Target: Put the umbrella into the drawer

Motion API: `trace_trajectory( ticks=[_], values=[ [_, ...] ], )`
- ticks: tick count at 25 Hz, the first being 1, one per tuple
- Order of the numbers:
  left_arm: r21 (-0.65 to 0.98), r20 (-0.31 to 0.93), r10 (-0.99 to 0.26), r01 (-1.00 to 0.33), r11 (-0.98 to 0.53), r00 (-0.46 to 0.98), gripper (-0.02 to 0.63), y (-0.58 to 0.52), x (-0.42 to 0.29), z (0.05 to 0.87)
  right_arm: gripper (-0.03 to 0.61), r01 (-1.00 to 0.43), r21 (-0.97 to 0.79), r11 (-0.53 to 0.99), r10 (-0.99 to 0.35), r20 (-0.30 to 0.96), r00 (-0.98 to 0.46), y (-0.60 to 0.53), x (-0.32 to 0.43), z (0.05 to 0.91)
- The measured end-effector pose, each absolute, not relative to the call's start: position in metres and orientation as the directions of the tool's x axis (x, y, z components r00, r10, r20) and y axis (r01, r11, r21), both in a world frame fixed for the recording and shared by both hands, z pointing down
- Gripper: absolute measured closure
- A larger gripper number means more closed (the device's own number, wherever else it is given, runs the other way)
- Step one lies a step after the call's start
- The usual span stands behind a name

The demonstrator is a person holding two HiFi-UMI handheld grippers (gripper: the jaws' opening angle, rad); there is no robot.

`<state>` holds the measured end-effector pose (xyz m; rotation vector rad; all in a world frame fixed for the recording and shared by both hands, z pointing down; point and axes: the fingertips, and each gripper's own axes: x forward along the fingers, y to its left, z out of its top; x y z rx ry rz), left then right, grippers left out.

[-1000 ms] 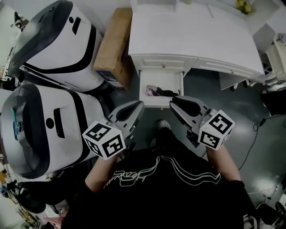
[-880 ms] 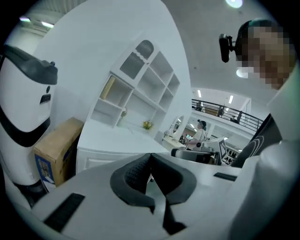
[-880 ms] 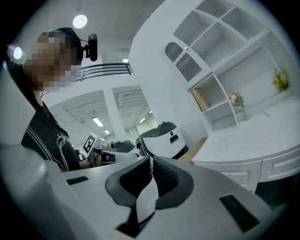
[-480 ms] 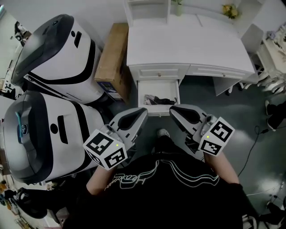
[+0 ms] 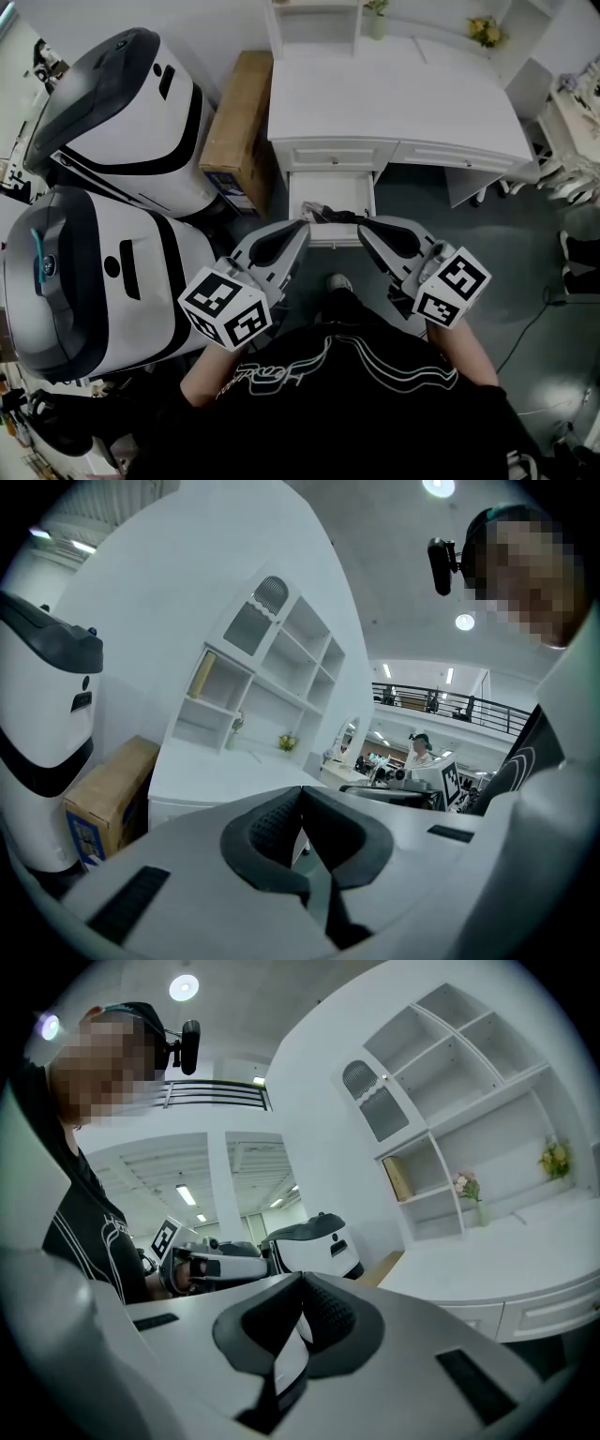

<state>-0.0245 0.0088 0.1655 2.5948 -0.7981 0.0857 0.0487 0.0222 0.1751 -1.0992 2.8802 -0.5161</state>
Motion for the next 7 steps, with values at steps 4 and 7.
trace_trajectory(
  ticks=[4,7],
  values=[
    [0.38,0.167,-0.527,-0.547,-0.746,0.834,0.595,0.0081,-0.0221,0.1638,0.537,-0.649,-0.305,0.697,-0.652,0.108,-0.75,0.0221,0.0516,0.1761],
    [0.381,0.171,-0.526,-0.548,-0.745,0.833,0.595,0.0081,-0.0194,0.1646,0.537,-0.653,-0.311,0.69,-0.657,0.109,-0.746,0.0214,0.0561,0.1778]
  ],
)
